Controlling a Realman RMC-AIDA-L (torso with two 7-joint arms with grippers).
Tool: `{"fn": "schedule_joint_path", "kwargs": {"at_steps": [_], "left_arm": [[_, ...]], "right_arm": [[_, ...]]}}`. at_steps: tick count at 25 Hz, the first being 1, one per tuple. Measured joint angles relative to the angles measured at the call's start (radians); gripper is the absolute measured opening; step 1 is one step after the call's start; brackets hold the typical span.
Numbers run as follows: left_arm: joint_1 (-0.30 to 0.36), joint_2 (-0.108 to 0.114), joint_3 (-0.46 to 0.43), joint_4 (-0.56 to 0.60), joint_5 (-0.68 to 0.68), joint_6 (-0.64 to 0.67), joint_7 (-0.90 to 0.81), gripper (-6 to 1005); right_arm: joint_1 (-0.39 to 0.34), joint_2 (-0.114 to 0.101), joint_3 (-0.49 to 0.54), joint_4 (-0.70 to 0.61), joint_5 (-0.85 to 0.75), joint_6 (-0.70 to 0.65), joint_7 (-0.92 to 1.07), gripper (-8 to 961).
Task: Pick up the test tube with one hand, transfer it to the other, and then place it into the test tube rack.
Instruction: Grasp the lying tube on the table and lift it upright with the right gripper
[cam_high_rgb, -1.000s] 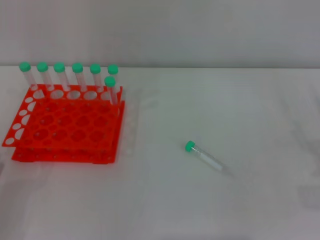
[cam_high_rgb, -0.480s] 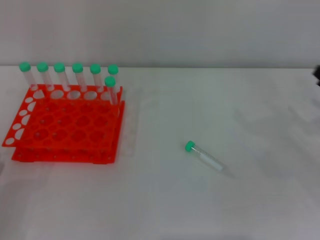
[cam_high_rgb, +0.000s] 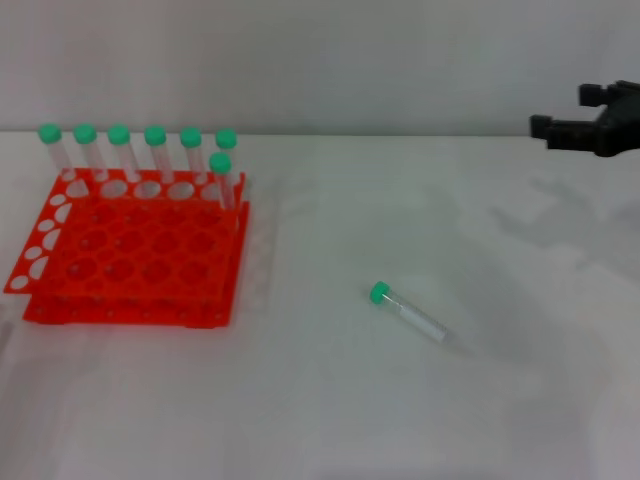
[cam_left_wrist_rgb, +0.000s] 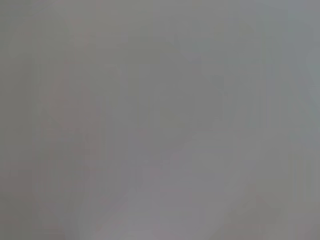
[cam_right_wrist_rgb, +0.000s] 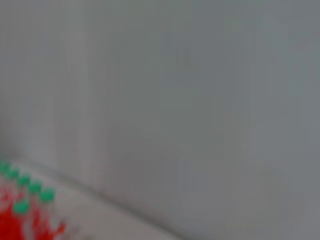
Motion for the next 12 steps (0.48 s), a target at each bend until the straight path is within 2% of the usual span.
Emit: {"fn": "schedule_joint_path", "kwargs": {"at_steps": [5, 7, 9, 12], "left_arm": [[-0.001, -0.002, 0.001, -0.03, 0.0, -0.001, 0.06, 880], [-0.004, -0.002, 0.002, -0.042, 0.002, -0.001, 0.081, 880], [-0.006, -0.002, 0.003, -0.048, 0.003, -0.001, 0.089, 880], [-0.002, -0.003, 0.002, -0.063, 0.0, 0.001, 0.09, 880]], "right_arm": [[0.059, 0.046, -0.017, -0.32, -0.424, 0.219, 0.369, 853], [0.091, 0.048, -0.079, -0.418, -0.533, 0.305, 0.517, 852], [0.113, 0.047, -0.117, -0.448, -0.583, 0.346, 0.588, 852], [0.183, 0.05, -0.226, -0.475, -0.706, 0.434, 0.722, 852]]}}
